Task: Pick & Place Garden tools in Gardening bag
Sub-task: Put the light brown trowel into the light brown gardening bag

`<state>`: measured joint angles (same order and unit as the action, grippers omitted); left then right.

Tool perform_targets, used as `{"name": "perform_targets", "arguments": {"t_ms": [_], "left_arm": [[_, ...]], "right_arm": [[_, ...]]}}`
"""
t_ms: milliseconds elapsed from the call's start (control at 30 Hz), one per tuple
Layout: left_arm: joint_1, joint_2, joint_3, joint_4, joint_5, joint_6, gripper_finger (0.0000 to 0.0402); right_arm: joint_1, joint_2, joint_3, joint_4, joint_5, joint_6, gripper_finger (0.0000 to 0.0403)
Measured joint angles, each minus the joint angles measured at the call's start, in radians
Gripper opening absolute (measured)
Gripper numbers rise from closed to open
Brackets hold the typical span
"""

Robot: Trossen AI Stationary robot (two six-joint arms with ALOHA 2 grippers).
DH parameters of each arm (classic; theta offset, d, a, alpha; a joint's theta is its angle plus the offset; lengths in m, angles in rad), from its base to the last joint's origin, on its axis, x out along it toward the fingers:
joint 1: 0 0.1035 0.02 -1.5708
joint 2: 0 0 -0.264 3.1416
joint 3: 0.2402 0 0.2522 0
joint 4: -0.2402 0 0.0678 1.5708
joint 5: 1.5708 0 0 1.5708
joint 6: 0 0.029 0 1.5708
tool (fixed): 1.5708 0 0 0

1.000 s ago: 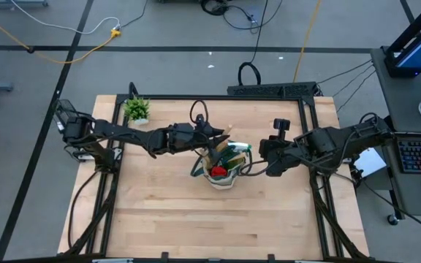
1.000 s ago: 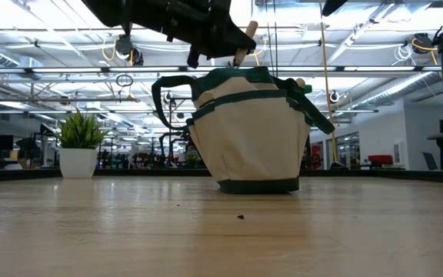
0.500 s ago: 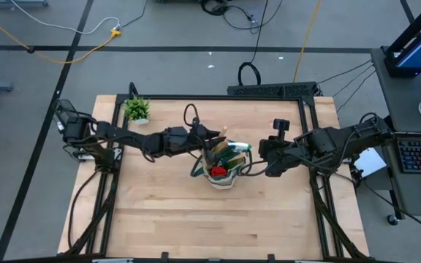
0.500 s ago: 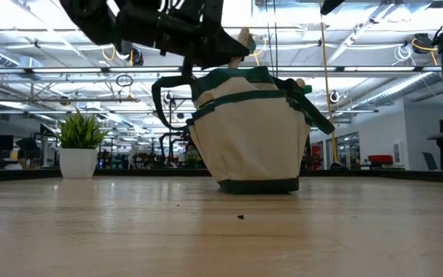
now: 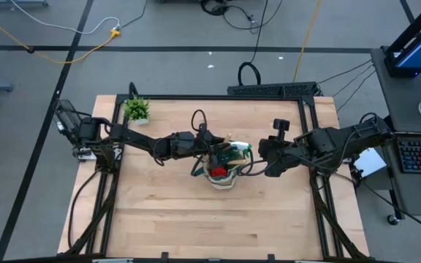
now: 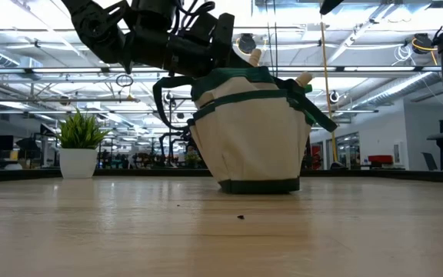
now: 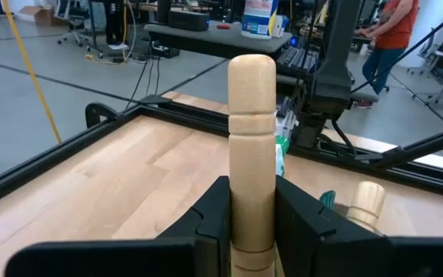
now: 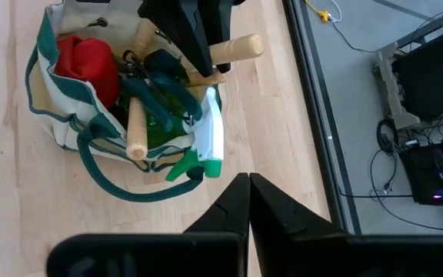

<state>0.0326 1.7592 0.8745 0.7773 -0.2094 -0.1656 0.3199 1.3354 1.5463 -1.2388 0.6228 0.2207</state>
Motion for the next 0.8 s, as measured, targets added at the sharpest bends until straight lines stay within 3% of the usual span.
{"name": "perform_targets", "arguments": {"t_ms": [367,800], "left_arm": [[0.0,0.0,0.0,-0.02,0.03,-0.053,0.0104],[-0.038,-0.071,0.001,-0.027,0.0,-0.037,0.0112]], "right_arm": [[0.0,0.0,0.0,0.0,0.0,-0.008,0.0],[0.0,0.0,0.0,0.0,0.0,-0.027,0.0]]}}
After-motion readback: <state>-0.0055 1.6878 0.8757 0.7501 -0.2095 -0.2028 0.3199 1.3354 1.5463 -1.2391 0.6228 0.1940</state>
